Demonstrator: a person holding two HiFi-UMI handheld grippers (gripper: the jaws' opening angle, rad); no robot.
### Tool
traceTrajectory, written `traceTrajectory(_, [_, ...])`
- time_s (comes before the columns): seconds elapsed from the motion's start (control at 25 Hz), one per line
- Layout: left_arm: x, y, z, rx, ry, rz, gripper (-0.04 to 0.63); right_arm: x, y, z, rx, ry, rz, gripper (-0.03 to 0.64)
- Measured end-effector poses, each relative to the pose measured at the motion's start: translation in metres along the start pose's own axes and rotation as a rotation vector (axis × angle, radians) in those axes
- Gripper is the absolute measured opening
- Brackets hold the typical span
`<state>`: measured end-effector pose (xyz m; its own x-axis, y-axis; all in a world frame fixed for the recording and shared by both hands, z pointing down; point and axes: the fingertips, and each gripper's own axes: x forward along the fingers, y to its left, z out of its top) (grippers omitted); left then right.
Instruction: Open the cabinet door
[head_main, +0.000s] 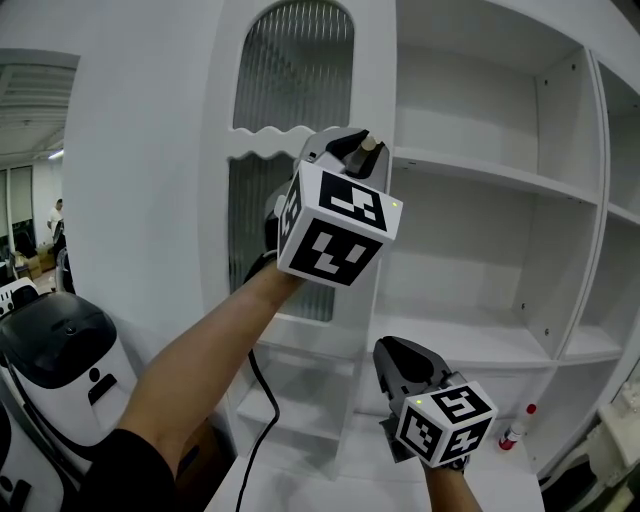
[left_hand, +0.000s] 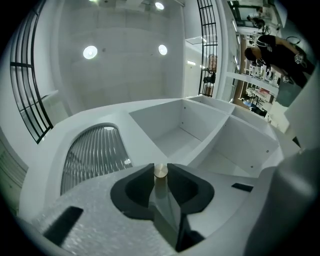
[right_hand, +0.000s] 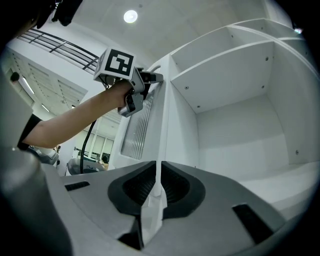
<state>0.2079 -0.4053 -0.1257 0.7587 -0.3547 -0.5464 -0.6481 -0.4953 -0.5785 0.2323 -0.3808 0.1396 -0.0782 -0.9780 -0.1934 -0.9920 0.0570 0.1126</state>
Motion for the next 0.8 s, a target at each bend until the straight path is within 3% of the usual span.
traceTrajectory(0.16, [-0.009,0.0,0.002,0.054,-0.005,0.017,0.08,-0.001,0.007,-0.005,0.031,0.007,0.037,0.024])
traceTrajectory(0.36, [-0.015,0.001,0.007,0.031,0.004,0.005,0.078,-0.001,0.015,-0.01,0.081,0.011,0.087,0.04])
traceTrajectory(0.44, [-0.017,0.002,0.009,0.028,0.005,0.004,0.078,-0.001,0.018,-0.014,0.099,0.016,0.112,0.12])
traceTrajectory(0.48, [-0.018,0.002,0.009,0.03,0.004,0.005,0.078,-0.001,0.018,-0.015,0.102,0.018,0.117,0.129])
traceTrajectory(0.8, [-0.029,0.005,0.015,0.005,-0.004,0.005,0.08,0.003,0.024,-0.034,0.128,0.062,0.161,0.129])
